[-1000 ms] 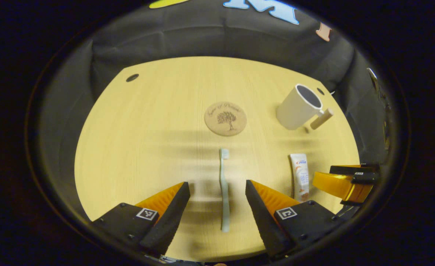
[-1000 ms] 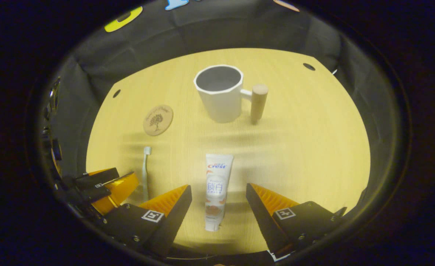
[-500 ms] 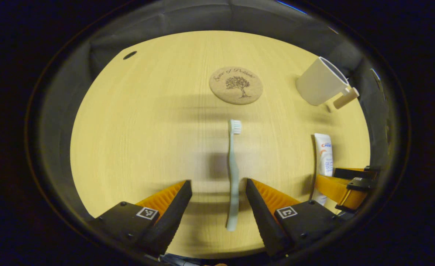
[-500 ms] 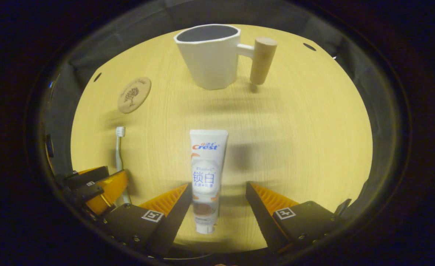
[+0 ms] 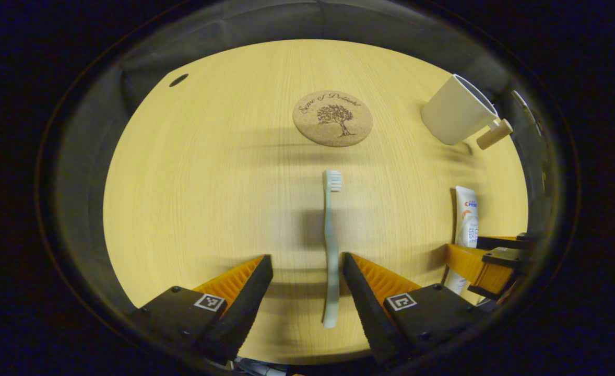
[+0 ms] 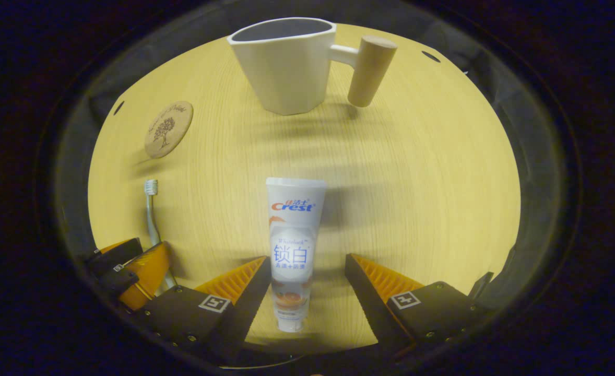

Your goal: Put the toothbrush and toothpaste on the desktop into the cup, then pick up the cup and place it on the coaster on the desktop.

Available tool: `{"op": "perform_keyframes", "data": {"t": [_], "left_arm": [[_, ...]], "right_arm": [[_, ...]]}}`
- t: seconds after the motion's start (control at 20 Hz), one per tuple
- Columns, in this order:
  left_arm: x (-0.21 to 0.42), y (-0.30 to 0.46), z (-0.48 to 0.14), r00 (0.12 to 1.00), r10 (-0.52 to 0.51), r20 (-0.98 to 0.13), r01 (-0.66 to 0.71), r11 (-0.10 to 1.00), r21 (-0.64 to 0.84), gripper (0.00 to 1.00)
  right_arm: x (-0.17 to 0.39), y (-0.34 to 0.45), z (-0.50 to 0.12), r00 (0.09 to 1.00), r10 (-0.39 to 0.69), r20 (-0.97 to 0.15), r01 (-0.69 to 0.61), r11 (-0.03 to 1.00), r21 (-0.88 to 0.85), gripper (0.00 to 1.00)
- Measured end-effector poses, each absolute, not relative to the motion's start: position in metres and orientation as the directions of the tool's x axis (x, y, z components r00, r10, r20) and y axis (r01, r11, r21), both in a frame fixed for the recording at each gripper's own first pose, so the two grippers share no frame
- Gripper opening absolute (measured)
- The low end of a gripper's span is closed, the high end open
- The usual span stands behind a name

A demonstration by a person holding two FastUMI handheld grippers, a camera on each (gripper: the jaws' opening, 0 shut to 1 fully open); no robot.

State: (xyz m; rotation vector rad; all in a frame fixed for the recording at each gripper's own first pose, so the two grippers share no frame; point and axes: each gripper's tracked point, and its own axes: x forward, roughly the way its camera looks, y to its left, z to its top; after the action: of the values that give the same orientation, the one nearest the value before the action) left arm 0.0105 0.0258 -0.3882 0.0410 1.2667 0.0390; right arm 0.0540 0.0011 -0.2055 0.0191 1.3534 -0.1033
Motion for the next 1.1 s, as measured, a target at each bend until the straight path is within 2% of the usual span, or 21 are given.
{"op": "perform_keyframes", "data": {"t": [0.1,0.2,0.25,0.3,0.35,0.4,0.45,0.5,0.6,0.85,0.95,1.1], "left_arm": [[0.012,0.026,-0.386,0.299,0.054,-0.953,-0.003,0.998,0.055,0.95],[0.015,0.024,-0.389,0.308,0.054,-0.95,0.002,0.998,0.057,0.84],[0.018,0.023,-0.385,0.326,0.056,-0.944,-0.005,0.998,0.058,0.67],[0.023,0.022,-0.385,0.35,0.063,-0.935,-0.023,0.998,0.059,0.52],[0.022,0.02,-0.385,0.347,0.066,-0.936,-0.034,0.998,0.058,0.21],[0.024,0.02,-0.388,0.364,0.061,-0.929,-0.041,0.998,0.05,0.19],[0.025,0.02,-0.386,0.364,0.063,-0.929,-0.044,0.998,0.05,0.1],[0.022,0.02,-0.387,0.364,0.063,-0.929,-0.043,0.998,0.051,0.11],[0.022,0.02,-0.386,0.358,0.065,-0.932,-0.026,0.998,0.06,0.08],[0.024,0.019,-0.385,0.4,0.056,-0.915,-0.046,0.998,0.041,0.08],[0.025,0.023,-0.383,0.431,0.058,-0.9,-0.069,0.997,0.032,0.08],[0.028,0.028,-0.369,0.479,0.066,-0.876,-0.091,0.996,0.025,0.07]], "right_arm": [[0.056,0.0,-0.205,0.231,-0.064,-0.971,0.076,0.996,-0.048,0.96],[0.055,-0.002,-0.205,0.24,-0.068,-0.968,0.066,0.996,-0.054,0.88],[0.054,-0.006,-0.202,0.245,-0.066,-0.967,0.069,0.996,-0.051,0.8],[0.053,-0.01,-0.198,0.24,-0.067,-0.969,0.084,0.995,-0.048,0.51],[0.052,-0.013,-0.201,0.241,-0.054,-0.969,0.087,0.996,-0.034,0.39],[0.053,-0.011,-0.201,0.243,-0.034,-0.97,0.087,0.996,-0.013,0.27],[0.054,-0.013,-0.2,0.251,-0.019,-0.968,0.083,0.997,0.002,0.23],[0.053,-0.013,-0.199,0.241,0.003,-0.97,0.113,0.993,0.032,0.12],[0.054,-0.012,-0.206,0.254,0.043,-0.966,0.157,0.984,0.085,0.07],[0.056,-0.012,-0.199,0.296,0.111,-0.949,0.219,0.959,0.181,0.06],[0.057,-0.015,-0.198,0.299,0.097,-0.949,0.234,0.957,0.171,0.07],[0.067,-0.014,-0.182,0.382,0.071,-0.921,0.23,0.958,0.169,0.06]]}}
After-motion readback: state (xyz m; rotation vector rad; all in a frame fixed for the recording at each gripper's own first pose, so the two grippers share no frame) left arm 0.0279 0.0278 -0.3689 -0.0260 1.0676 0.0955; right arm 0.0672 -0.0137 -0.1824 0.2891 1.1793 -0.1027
